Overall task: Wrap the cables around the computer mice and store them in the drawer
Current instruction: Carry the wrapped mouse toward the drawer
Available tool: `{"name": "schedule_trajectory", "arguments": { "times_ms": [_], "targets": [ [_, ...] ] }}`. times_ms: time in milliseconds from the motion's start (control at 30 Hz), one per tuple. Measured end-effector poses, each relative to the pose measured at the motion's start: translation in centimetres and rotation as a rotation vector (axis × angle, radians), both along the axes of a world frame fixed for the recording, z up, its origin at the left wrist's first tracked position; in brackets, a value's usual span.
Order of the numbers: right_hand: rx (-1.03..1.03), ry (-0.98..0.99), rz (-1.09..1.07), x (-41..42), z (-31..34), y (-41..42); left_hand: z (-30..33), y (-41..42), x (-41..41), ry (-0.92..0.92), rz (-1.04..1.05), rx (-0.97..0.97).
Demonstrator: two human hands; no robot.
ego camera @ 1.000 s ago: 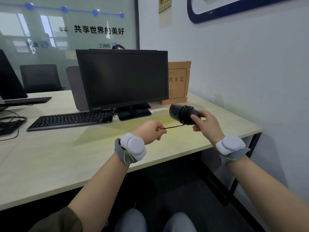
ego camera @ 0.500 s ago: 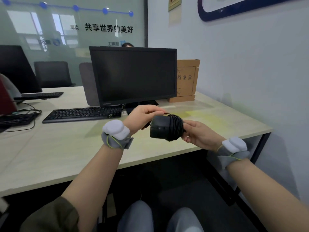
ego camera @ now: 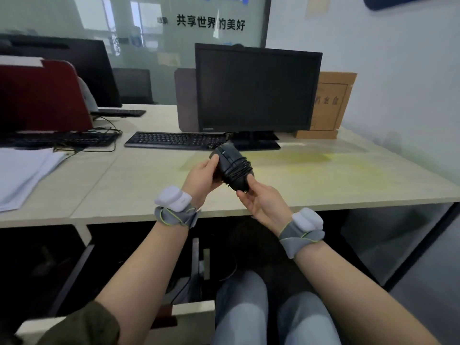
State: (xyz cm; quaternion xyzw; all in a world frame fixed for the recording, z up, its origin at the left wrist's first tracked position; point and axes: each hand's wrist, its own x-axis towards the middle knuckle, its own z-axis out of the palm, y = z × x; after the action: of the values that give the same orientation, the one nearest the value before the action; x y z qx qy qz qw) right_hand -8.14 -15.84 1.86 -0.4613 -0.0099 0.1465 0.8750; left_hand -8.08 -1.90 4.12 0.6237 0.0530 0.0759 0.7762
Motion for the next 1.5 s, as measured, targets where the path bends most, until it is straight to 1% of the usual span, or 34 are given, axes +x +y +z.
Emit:
{"name": "schedule_trajectory", "arguments": {
  "times_ms": [67,133,267,367,433,500,567,667,767,833,867,933,1000,1133,1233,1300,1400,1467,1500],
  "targets": [
    [-0.039,0.040,0.094,-0.6,-0.9,1.9,-1.0,2.5,-0.8,0.016,0.050,0.068],
    [-0.138,0.066,0.215,-1.1,-2.1,3.5,-2.2,5.3,-2.0,0.085,0.056,0.111],
    [-0.489,0.021,0.545,-2.0,-4.0,5.6,-4.5,9.9,-4.3,0.304,-0.044,0.123],
    [-0.864,-0.106,0.738,-2.3,-4.6,6.6,-6.1,12.0,-5.8,0.474,-0.121,0.192],
    [-1.094,-0.214,0.817,-2.4,-5.1,7.5,-7.4,13.3,-6.8,0.564,-0.163,0.282],
    [-1.254,-0.344,0.819,-2.4,-5.3,8.2,-8.4,13.9,-7.6,0.640,-0.217,0.376],
    [-1.355,-0.513,0.791,-2.7,-5.6,9.0,-9.5,14.4,-8.4,0.701,-0.272,0.456],
    [-1.425,-0.739,0.639,-3.4,-6.3,9.9,-11.1,14.3,-8.9,0.686,-0.341,0.599],
    [-1.498,-0.866,0.566,-4.1,-7.0,10.4,-12.5,13.6,-9.2,0.622,-0.398,0.737],
    [-1.532,-0.903,0.589,-4.5,-7.4,10.2,-13.2,13.0,-9.5,0.593,-0.441,0.803],
    [-1.540,-0.914,0.606,-4.6,-7.4,10.2,-13.3,12.9,-9.6,0.582,-0.473,0.871],
    [-1.549,-0.921,0.640,-4.9,-7.6,10.0,-13.6,12.4,-9.8,0.558,-0.531,1.068],
    [-1.528,-0.914,0.673,-5.4,-7.5,10.0,-13.6,12.1,-9.8,0.528,-0.546,1.174],
    [-1.469,-0.961,0.731,-6.4,-6.9,10.6,-13.7,11.8,-9.5,0.499,-0.510,1.251],
    [-1.503,-0.989,0.735,-6.9,-6.6,10.7,-13.7,11.7,-9.4,0.487,-0.458,1.299],
    [-1.487,-0.982,0.749,-7.2,-6.4,10.4,-13.7,11.6,-9.3,0.488,-0.439,1.329],
    [-1.408,-0.949,0.895,-8.1,-6.1,9.9,-13.5,11.7,-9.4,0.478,-0.411,1.328],
    [-1.496,-0.970,0.995,-8.6,-6.2,9.8,-13.0,12.0,-9.5,0.454,-0.427,1.320],
    [-1.559,-0.989,1.005,-8.9,-6.4,9.8,-12.7,12.1,-9.7,0.442,-0.440,1.300]
  ]
}}
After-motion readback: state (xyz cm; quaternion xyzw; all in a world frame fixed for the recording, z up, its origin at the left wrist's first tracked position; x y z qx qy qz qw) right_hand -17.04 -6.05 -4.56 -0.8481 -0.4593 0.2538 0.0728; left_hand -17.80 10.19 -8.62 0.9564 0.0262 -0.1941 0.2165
